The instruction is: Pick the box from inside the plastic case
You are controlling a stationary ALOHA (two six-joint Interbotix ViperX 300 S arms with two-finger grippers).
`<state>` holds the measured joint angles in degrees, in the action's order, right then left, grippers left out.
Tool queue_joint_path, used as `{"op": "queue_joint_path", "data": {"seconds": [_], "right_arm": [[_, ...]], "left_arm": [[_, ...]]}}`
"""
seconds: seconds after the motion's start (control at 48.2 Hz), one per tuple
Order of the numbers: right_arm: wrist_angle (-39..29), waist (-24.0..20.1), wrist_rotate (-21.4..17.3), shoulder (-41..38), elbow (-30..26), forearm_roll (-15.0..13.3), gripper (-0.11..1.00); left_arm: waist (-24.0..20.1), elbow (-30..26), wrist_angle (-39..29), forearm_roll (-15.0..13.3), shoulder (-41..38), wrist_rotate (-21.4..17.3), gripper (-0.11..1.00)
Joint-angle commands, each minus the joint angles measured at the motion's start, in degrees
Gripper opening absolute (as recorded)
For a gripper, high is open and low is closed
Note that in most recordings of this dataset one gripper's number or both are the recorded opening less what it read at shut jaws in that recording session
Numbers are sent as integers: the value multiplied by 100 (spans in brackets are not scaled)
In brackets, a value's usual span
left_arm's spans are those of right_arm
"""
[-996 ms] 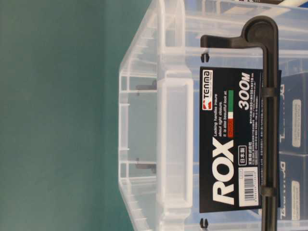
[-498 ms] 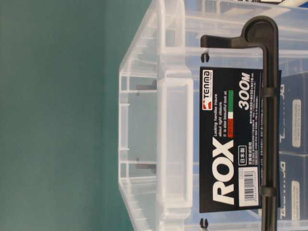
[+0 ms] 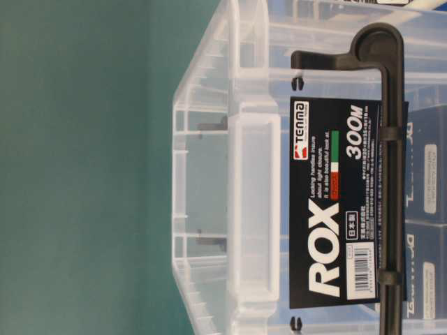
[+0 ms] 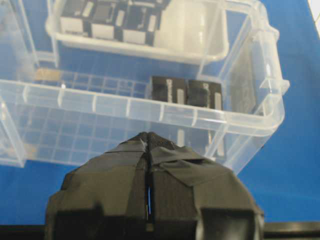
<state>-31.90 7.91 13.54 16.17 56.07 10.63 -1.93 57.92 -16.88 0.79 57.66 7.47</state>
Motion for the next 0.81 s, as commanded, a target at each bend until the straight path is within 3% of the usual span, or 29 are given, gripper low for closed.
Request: {"op": "queue_joint_path", "data": {"seconds": [0.0,0.581,0.623,0.706,0.789], "right_arm": [[18,44,-9,-26,-9,-18,60],[-334,53,-62,220,-220,-18,60],[-290,53,-105,246,-202,-18,66],[-237,53,-149,272,-193,-18,88],[-237,53,-158,308,-176,-44,94]], "left_arm": [[-18,-158,44,18,-53,0,-7],[-18,-158,53,18,-53,0,-7],[-18,-158,53,18,-53,0,-7],[-9,-158,53,18,-53,9,-7],[0,-158,53,18,-53,9,-7]]}}
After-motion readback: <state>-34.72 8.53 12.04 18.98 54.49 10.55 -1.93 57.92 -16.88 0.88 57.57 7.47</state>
